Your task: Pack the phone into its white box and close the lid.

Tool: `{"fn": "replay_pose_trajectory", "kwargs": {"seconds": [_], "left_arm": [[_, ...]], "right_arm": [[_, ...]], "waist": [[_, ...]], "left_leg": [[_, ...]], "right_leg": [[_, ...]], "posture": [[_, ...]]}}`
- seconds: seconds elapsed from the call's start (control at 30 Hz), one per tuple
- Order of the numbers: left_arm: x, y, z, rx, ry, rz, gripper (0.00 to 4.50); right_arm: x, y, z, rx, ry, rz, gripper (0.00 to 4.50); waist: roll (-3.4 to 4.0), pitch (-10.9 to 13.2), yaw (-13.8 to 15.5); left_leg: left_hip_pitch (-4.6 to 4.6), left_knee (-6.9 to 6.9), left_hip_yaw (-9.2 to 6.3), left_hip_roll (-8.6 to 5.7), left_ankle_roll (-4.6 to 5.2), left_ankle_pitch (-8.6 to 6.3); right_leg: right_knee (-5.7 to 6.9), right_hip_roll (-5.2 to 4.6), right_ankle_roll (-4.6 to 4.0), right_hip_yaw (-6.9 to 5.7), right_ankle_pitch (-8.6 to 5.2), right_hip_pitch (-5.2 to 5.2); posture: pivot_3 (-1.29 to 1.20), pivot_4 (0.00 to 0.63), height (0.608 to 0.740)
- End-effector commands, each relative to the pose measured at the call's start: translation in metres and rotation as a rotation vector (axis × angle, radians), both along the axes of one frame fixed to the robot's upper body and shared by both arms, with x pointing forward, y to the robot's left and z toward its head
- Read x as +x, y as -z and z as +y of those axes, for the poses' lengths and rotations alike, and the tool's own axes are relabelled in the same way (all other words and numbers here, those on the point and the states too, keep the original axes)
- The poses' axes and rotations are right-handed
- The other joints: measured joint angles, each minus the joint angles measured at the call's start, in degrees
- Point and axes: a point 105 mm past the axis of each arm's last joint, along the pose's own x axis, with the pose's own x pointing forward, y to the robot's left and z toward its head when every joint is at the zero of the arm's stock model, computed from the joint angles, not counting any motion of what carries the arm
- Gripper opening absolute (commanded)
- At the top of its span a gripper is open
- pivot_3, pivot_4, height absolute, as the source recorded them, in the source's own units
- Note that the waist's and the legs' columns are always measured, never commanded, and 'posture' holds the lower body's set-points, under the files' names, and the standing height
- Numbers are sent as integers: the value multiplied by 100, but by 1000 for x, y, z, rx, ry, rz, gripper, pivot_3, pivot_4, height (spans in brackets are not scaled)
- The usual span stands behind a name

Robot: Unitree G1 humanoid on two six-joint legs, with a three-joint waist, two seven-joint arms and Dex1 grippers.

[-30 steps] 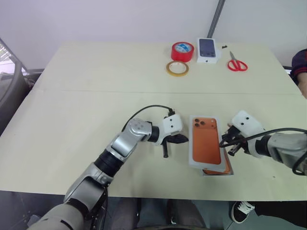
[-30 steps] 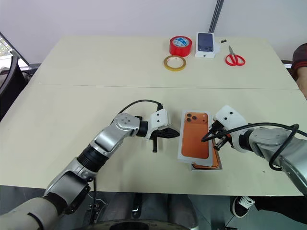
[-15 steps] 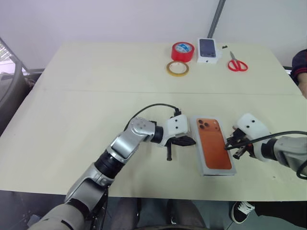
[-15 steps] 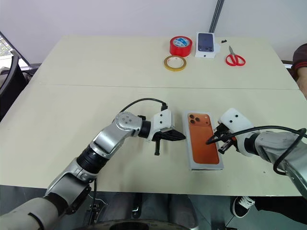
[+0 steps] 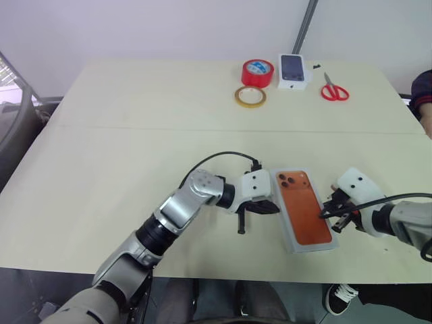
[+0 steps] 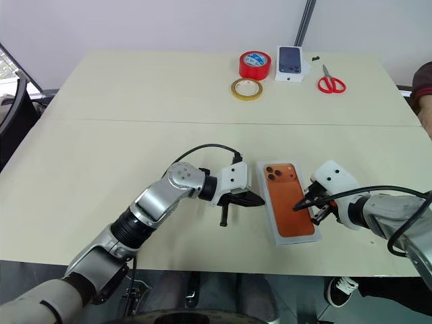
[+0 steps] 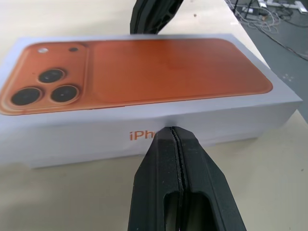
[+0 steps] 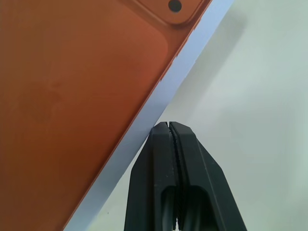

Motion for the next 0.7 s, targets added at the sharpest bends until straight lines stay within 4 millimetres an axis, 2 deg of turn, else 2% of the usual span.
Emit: {"fn": "replay_pose_trajectory", "kwargs": {"seconds": [0.03, 0.4, 0.7], "left_arm": [[-6, -7, -8, -30, 39, -20, 0], [-6, -6, -13, -35, 41, -7, 0], [-7, -14, -18, -59, 56, -24, 0]], "right_arm": [[0, -10, 11, 26, -40, -41, 49], [1, -29, 24, 89, -72, -84, 49], [-4, -17, 13, 59, -29, -34, 49]], "waist": [[0, 0, -1], [1, 0, -1], [1, -1, -5]], "left_leg": [[0, 0, 0, 0, 0, 0], [1, 0, 0, 0, 0, 0], [1, 0, 0, 0, 0, 0]], "right_leg": [[0, 0, 0, 0, 0, 0], [0, 0, 0, 0, 0, 0], [1, 0, 0, 1, 0, 0]], "posture": [[0, 150, 740], [0, 150, 740], [0, 150, 740]]}}
